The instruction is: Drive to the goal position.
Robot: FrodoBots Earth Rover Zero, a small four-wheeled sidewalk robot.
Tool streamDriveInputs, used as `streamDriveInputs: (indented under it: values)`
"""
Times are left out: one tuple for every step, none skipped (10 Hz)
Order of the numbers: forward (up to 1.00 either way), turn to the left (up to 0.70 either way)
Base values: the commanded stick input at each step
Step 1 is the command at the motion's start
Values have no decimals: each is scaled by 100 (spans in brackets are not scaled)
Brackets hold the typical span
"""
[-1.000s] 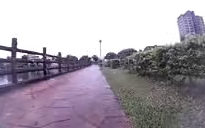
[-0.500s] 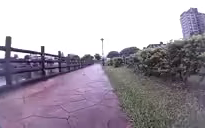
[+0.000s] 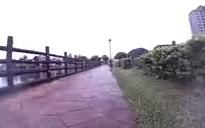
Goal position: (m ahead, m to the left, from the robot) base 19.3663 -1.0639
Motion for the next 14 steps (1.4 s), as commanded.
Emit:
streamDriveInputs:
  values:
    - [70,0]
    - [70,0]
    - [70,0]
    - [70,0]
    - [70,0]
    - [70,0]
    - [70,0]
    - [70,0]
    - [70,0]
    - [70,1]
    - [70,3]
    - [70,33]
    - [70,35]
    - [70,13]
